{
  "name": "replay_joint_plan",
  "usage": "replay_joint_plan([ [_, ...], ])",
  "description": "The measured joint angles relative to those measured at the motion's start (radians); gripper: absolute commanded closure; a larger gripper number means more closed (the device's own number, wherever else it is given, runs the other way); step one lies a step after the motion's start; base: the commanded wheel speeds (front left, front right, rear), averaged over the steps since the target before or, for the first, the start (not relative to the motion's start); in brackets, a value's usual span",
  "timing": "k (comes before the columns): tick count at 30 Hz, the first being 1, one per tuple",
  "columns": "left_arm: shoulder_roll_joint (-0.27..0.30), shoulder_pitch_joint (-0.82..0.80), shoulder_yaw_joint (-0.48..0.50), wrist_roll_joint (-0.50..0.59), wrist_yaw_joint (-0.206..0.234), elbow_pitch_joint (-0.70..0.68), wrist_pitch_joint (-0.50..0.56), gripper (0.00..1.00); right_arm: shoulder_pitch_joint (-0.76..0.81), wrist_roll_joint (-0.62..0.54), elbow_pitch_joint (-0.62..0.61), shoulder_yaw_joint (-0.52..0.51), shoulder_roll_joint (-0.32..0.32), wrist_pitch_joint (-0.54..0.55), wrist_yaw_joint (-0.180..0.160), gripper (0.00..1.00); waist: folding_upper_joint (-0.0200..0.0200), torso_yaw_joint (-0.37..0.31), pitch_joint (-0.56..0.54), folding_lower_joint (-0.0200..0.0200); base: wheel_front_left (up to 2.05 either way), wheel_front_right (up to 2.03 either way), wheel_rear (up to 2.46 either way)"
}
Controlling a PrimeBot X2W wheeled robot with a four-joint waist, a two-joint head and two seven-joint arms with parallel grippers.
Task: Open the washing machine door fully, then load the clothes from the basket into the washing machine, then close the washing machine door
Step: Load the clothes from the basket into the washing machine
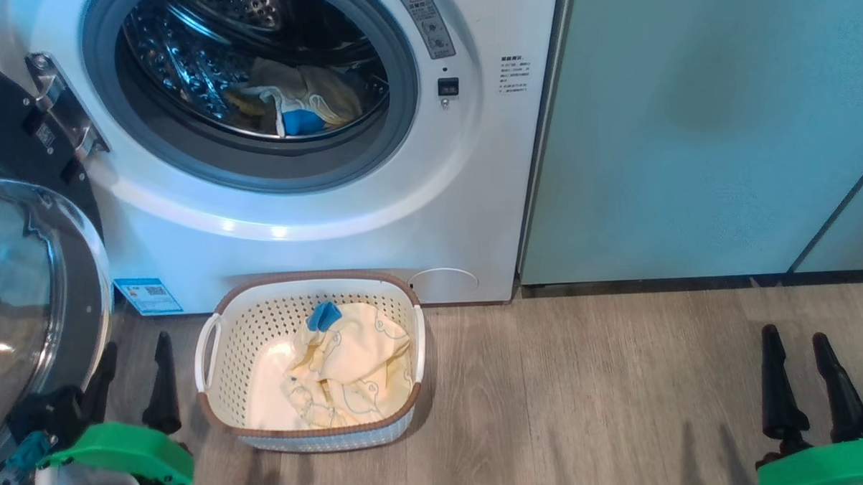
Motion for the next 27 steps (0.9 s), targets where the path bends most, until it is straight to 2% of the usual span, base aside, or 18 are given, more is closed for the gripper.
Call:
replay_joint_plan([
  [9, -0.011, 0.026, 0.031, 0.010, -0.009, -0.010, 0.000, 0.00, 0.001, 0.000, 0.006, 0.018, -0.008, 0.000, 0.000, 0.00, 0.0000, 0.007, -0.009, 0.0000, 0.00, 0.00, 0.00],
  [27, -0.032, 0.061, 0.028, 0.037, -0.043, -0.002, 0.000, 0.00, 0.001, 0.003, 0.013, 0.017, -0.028, 0.000, 0.000, 0.00, 0.0000, 0.019, -0.021, 0.0000, 0.00, 0.00, 0.00],
])
